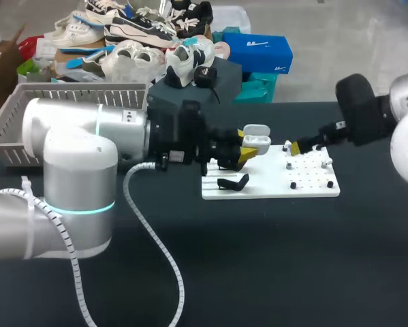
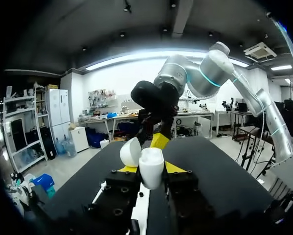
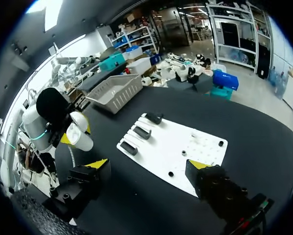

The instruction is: Pick up each earbud case from the left stands, insert the matching earbuds, close the lid, and place the case in the box.

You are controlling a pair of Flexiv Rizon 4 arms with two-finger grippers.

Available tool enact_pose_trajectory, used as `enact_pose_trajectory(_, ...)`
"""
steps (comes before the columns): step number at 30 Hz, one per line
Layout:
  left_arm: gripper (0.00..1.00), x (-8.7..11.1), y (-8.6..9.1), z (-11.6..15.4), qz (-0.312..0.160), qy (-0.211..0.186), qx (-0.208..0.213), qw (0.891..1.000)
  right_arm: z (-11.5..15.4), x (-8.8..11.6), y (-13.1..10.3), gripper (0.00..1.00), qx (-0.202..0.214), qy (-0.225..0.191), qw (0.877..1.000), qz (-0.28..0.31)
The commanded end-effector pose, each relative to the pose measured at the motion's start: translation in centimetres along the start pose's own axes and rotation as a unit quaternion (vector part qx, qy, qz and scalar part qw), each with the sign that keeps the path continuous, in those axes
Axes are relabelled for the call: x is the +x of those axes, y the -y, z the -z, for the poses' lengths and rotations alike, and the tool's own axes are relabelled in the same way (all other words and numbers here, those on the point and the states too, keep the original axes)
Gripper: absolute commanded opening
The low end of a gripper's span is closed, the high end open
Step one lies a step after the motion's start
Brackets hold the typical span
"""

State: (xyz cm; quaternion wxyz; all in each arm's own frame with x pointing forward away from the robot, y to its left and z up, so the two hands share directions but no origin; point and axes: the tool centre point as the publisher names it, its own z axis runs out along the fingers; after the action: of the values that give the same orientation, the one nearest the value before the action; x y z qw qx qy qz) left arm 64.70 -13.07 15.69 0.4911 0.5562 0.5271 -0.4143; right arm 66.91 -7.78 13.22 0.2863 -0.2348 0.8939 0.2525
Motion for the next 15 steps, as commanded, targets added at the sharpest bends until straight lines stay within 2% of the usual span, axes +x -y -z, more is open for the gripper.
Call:
enact_pose_trajectory(1, 0.00, -0.1, 1.3, -0.6, -0.028, 0.072, -0.030, 0.997, 1.8, 1.6, 0.1, 1.00, 0.069, 0.000, 0.998, -0.006)
enact_pose_trajectory(7, 0.00, -1.0, 2.0, -1.2, -0.024, 0.081, -0.007, 0.996, 2.2, 2.5, 1.1, 1.00, 0.067, -0.006, 0.998, -0.018)
enact_pose_trajectory(15, 0.00, -0.4, 2.1, -1.4, -0.033, 0.071, -0.005, 0.997, 2.4, 3.1, 1.9, 1.00, 0.069, -0.007, 0.997, -0.021)
